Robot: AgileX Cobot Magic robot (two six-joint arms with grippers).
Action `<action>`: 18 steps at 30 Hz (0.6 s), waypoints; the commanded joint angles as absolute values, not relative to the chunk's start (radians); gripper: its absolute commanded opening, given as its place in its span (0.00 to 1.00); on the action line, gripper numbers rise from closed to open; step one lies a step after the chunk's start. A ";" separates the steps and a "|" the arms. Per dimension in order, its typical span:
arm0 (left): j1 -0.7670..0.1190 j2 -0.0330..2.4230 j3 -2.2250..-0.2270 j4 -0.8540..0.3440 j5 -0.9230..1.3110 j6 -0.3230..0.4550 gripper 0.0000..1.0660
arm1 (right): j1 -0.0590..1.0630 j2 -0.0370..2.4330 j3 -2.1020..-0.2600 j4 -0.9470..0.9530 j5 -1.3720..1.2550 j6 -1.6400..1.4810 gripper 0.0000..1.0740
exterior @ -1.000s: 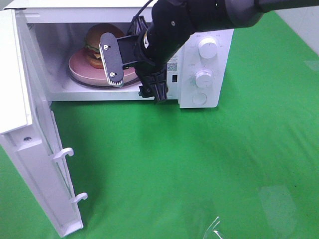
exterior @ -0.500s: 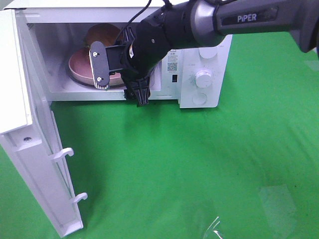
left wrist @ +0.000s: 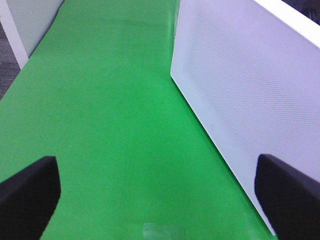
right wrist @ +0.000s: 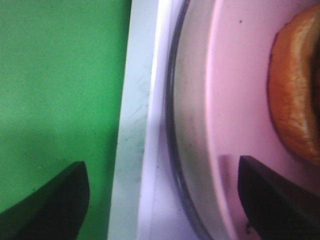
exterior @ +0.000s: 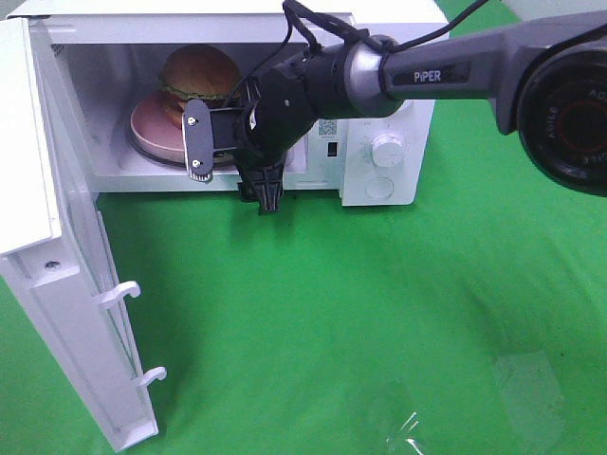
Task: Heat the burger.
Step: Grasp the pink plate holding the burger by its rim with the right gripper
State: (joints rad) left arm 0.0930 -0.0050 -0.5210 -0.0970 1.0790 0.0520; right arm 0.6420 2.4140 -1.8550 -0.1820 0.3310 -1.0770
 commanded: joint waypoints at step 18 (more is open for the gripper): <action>0.095 -0.009 -0.518 -0.099 1.070 0.046 0.92 | 0.637 2.431 -1.910 -0.132 0.417 -1.105 0.08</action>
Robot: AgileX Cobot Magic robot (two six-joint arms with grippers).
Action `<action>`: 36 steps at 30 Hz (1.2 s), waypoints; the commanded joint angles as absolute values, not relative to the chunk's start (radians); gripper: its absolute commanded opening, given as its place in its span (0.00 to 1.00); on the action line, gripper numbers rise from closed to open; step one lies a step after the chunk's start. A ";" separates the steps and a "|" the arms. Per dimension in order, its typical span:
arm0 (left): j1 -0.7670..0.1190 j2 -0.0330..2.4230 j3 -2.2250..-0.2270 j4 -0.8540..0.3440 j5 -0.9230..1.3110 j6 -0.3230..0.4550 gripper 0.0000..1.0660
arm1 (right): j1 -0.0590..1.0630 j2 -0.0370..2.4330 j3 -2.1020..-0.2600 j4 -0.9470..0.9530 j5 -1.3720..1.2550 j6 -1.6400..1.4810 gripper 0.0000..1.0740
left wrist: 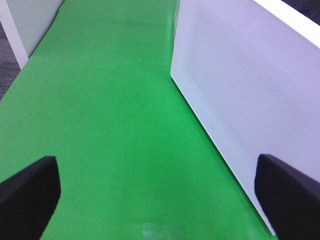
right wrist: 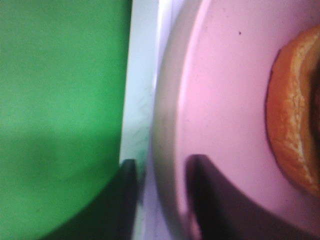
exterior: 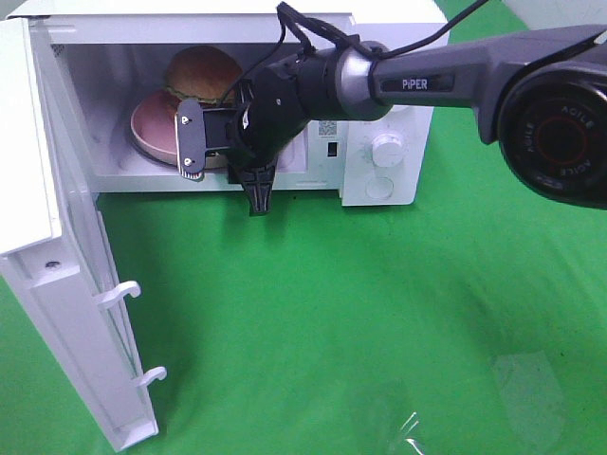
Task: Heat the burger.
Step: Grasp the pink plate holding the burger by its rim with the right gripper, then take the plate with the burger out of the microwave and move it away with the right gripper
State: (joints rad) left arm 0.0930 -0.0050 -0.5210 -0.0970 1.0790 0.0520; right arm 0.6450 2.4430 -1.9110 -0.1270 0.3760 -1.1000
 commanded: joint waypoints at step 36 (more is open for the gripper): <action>0.095 -0.009 -0.518 -0.099 1.070 0.046 0.92 | 0.653 2.044 -1.284 -0.148 0.074 -1.372 0.00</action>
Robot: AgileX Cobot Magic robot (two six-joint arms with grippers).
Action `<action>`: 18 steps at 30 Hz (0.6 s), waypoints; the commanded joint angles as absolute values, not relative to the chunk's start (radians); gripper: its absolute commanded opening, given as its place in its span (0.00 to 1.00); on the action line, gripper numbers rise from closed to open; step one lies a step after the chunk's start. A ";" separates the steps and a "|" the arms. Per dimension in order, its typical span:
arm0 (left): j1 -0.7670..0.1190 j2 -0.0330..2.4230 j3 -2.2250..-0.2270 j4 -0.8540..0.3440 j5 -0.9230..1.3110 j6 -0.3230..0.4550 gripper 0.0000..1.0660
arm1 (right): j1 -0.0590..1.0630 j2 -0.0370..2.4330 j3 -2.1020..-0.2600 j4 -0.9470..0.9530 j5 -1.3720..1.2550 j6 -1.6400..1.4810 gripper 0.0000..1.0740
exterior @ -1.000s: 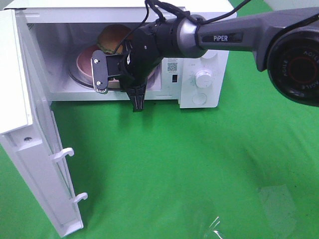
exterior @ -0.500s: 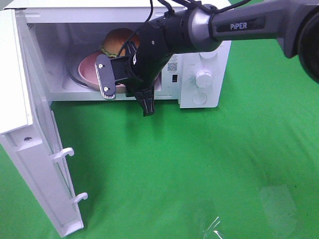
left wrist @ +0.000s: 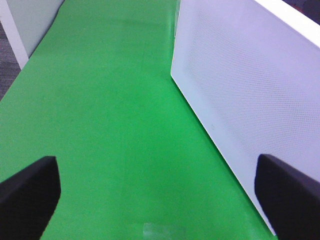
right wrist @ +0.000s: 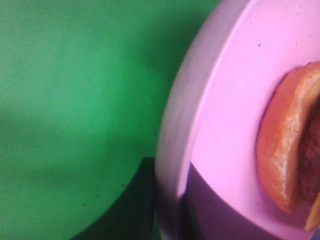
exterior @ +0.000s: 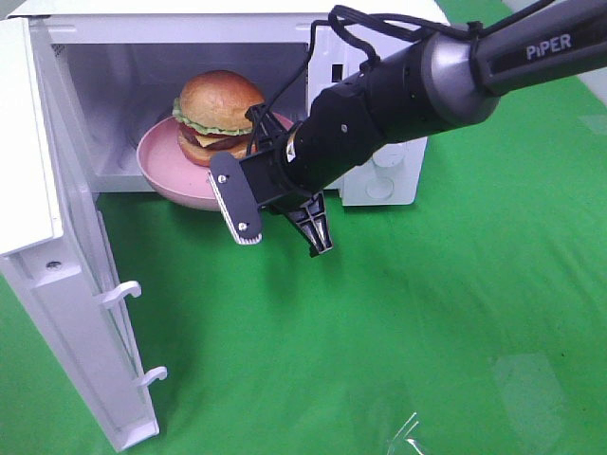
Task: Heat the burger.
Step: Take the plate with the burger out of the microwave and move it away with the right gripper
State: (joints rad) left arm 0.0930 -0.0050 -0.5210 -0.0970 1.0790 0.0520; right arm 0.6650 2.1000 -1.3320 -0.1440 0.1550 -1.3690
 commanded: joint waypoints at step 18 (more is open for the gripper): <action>0.095 -0.009 -0.518 -0.098 1.070 0.046 0.92 | 0.717 1.919 -1.101 -0.174 0.007 -1.367 0.00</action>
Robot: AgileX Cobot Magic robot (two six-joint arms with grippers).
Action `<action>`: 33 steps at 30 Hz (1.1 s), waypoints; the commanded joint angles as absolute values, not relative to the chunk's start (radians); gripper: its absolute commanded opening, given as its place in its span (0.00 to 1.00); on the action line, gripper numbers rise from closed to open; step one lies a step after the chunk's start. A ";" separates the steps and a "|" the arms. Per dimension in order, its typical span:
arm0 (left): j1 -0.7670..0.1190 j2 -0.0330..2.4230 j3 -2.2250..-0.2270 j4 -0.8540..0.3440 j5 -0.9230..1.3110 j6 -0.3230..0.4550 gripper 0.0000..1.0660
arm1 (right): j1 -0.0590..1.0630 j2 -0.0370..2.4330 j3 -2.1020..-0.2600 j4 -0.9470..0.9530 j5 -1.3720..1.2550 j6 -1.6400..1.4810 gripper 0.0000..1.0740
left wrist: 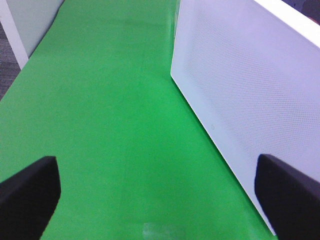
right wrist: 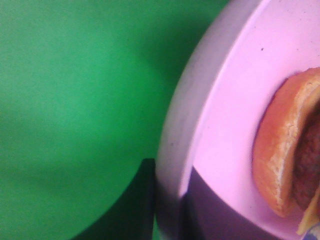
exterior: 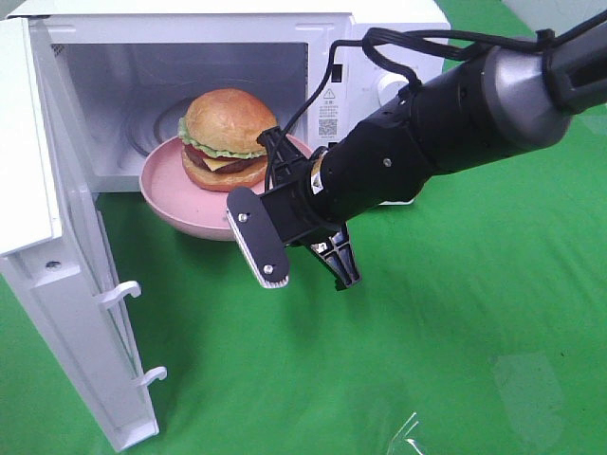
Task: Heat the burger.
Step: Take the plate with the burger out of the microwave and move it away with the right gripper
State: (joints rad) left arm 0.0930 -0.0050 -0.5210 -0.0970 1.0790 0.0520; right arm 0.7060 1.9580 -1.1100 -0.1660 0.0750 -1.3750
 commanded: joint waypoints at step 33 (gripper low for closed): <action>0.095 -0.009 -0.518 -0.099 1.070 0.046 0.92 | 0.722 1.506 -0.734 -0.244 0.064 -1.275 0.00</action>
State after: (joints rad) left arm 0.0930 -0.0050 -0.5210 -0.0970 1.0790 0.0520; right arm 0.7220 1.5300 -0.7280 -0.2260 0.1210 -1.2840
